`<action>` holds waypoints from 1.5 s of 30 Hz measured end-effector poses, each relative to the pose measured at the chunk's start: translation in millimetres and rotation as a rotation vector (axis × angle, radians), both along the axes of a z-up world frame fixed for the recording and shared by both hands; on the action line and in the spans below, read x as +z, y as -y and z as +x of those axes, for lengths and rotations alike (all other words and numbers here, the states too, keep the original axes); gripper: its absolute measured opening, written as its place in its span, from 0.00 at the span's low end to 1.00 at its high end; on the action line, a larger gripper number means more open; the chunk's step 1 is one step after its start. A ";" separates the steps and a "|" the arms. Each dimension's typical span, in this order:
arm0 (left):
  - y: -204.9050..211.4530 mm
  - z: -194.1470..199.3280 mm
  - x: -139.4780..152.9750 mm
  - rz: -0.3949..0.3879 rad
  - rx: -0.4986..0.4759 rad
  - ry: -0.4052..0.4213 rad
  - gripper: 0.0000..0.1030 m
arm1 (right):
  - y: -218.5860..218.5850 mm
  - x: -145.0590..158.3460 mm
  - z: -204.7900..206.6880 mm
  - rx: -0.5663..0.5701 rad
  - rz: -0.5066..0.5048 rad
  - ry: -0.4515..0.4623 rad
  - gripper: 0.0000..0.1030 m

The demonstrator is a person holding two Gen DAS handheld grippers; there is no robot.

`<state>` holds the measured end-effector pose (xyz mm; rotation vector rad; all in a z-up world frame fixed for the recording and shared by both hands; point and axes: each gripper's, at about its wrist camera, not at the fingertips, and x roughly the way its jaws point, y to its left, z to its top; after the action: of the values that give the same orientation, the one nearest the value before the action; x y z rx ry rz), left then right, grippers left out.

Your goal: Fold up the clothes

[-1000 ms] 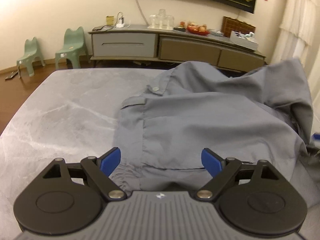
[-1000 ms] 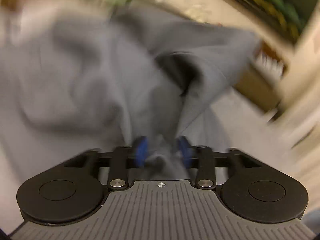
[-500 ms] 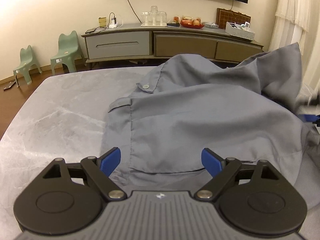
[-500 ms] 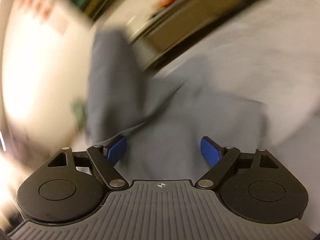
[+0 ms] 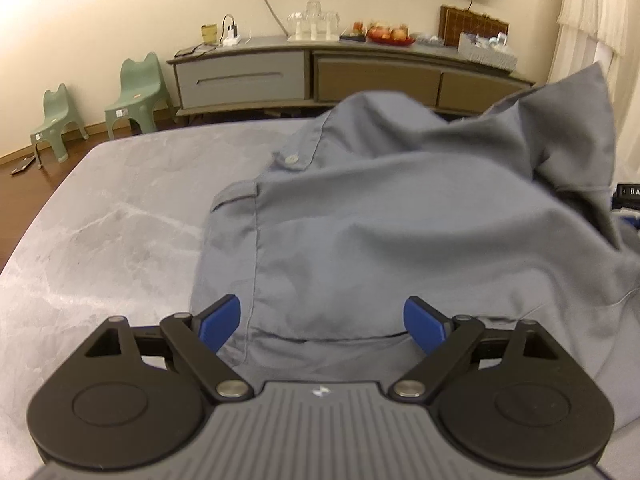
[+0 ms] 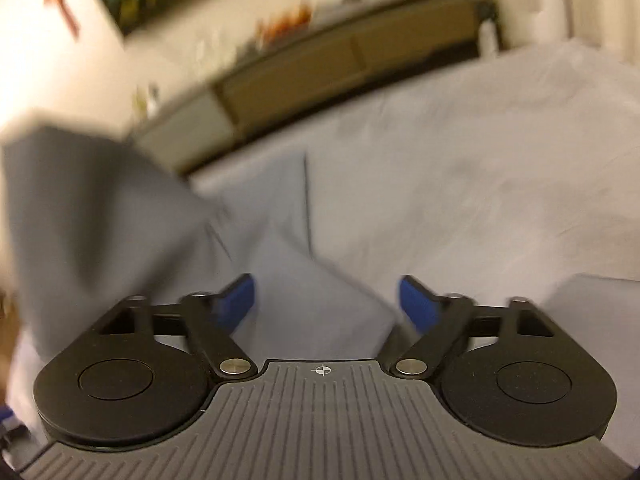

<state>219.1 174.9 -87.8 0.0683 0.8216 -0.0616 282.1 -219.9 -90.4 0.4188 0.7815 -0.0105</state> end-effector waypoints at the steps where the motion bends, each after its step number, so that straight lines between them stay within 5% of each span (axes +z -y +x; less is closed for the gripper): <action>1: -0.5 1.9 -2.4 0.006 0.005 -0.006 0.89 | -6.3 0.7 2.6 0.033 -0.006 -0.005 0.28; 2: -1.1 3.9 -4.5 0.011 0.010 -0.010 0.89 | -12.7 1.5 5.3 0.065 -0.012 -0.009 0.06; 5: -2.0 7.3 -10.3 0.033 0.022 -0.024 0.89 | -25.6 26.2 -4.9 0.121 -0.029 0.068 0.04; 12: -4.2 8.3 -17.5 0.065 0.042 -0.051 0.89 | -2.8 168.5 -129.5 -0.008 -0.271 0.571 0.03; 15: -2.0 7.0 -20.0 0.078 0.036 -0.060 0.89 | -20.9 146.9 -136.8 0.065 -0.466 0.399 0.04; 17: -1.4 3.9 -19.0 0.079 0.035 -0.059 0.89 | -20.6 112.2 -131.4 0.086 -0.504 0.234 0.14; 19: -0.6 0.0 -16.7 0.073 0.035 -0.054 0.89 | -1.5 78.9 -125.3 0.059 -0.410 0.116 0.38; 23: 0.7 -5.1 -6.6 0.034 0.014 -0.033 0.89 | 66.9 62.2 -135.4 -0.115 -0.024 0.169 0.63; 27: 3.6 -7.6 6.3 0.008 -0.012 0.007 0.89 | 91.4 44.0 -117.7 -0.179 -0.014 0.110 0.83; 29: 3.0 -7.2 6.3 0.008 -0.013 0.007 0.89 | 98.4 27.5 -113.0 -0.192 -0.011 0.026 0.84; 33: 2.9 2.1 -7.4 0.034 0.001 -0.031 0.89 | 117.0 -7.0 -104.1 -0.200 0.317 0.017 0.78; 34: 3.9 4.4 -11.6 0.045 0.002 -0.040 0.89 | 120.0 -12.0 -100.0 -0.195 0.387 0.021 0.71; 35: 4.9 6.7 -15.8 0.057 0.003 -0.050 0.89 | 121.3 -15.6 -93.1 -0.176 0.427 0.015 0.60; 36: 5.2 7.9 -19.3 0.067 0.005 -0.058 0.89 | 121.8 -18.4 -84.9 -0.150 0.453 0.011 0.24; 37: 5.0 8.4 -22.3 0.075 0.007 -0.063 0.89 | 121.2 -18.8 -75.0 -0.114 0.441 0.014 0.12; 40: 3.2 9.9 -30.8 0.093 0.016 -0.081 0.91 | 104.3 25.4 -66.4 -0.076 0.144 0.119 0.06; 44: 0.5 10.8 -31.4 0.088 0.020 -0.082 0.92 | 27.9 127.6 -106.5 0.079 -0.682 0.560 0.05; 45: 1.7 10.7 -31.2 0.093 0.017 -0.080 0.92 | 14.3 131.8 -109.9 0.079 -0.812 0.598 0.07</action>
<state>229.7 173.2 -119.0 0.1470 0.9050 -0.0103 172.2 -234.2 41.5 -0.3768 0.1569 -0.1197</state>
